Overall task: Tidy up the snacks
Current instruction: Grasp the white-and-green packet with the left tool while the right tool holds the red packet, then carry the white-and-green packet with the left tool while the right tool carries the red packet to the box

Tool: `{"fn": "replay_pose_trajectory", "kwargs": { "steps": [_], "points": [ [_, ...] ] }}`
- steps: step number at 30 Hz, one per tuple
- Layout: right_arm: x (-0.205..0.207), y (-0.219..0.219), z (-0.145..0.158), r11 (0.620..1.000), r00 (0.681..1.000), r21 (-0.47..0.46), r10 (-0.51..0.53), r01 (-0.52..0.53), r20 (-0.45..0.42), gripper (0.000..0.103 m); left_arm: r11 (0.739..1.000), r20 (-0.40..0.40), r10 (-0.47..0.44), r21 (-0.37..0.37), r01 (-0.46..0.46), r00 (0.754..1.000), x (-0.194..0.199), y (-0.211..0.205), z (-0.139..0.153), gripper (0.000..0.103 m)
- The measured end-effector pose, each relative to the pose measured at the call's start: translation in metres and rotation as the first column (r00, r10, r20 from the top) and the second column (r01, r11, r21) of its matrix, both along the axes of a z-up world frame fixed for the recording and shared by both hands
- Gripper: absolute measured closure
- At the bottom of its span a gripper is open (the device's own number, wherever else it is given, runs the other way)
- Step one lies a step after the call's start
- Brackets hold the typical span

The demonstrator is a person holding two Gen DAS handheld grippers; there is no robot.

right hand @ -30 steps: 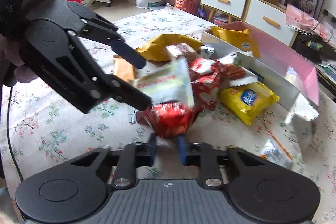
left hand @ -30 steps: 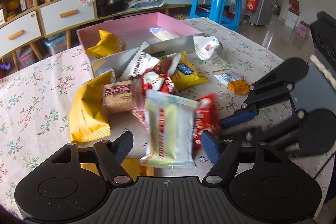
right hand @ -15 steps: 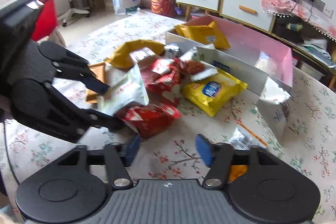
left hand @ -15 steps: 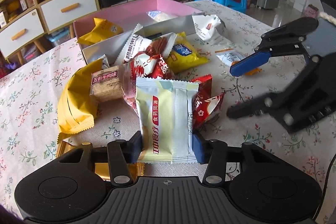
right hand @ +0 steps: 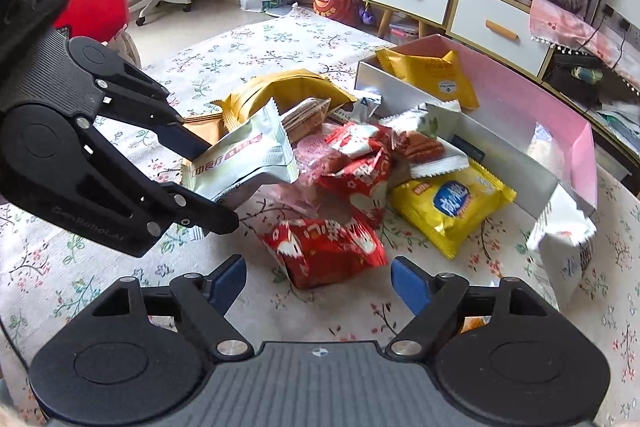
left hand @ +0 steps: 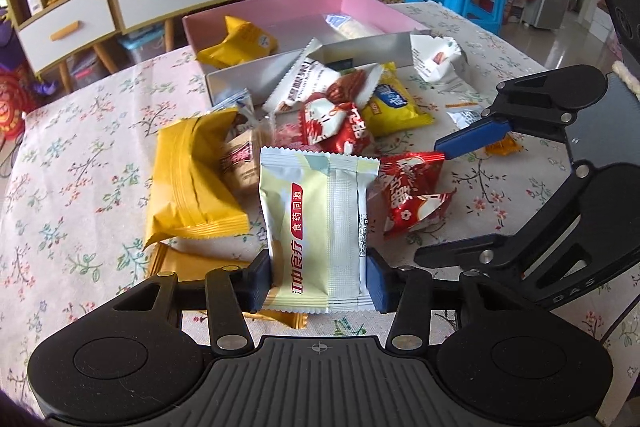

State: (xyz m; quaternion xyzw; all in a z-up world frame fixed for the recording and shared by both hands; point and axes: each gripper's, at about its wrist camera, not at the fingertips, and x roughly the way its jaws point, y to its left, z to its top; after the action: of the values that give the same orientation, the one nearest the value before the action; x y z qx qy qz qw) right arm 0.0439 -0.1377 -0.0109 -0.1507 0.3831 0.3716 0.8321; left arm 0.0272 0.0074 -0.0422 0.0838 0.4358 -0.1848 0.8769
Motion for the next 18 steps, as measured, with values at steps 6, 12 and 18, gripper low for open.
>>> {"fn": "replay_pose_trajectory", "kwargs": {
  "steps": [6, 12, 18],
  "points": [
    [0.004, 0.008, -0.003, 1.000, 1.000, -0.021, -0.003, 0.003, 0.015, 0.034, 0.999, -0.012, 0.033, 0.004, -0.033, 0.999, 0.003, 0.004, 0.001, 0.058],
    [0.006, 0.010, 0.001, 1.000, 1.000, -0.003, 0.005, -0.005, 0.016, 0.063, 0.998, -0.024, 0.062, 0.004, -0.062, 0.998, 0.005, 0.008, 0.002, 0.058],
    [0.002, 0.010, 0.007, 1.000, 1.000, 0.015, 0.021, -0.021, 0.014, 0.077, 0.995, -0.044, 0.102, -0.011, -0.103, 0.994, 0.008, 0.014, 0.004, 0.058]
  ]
}}
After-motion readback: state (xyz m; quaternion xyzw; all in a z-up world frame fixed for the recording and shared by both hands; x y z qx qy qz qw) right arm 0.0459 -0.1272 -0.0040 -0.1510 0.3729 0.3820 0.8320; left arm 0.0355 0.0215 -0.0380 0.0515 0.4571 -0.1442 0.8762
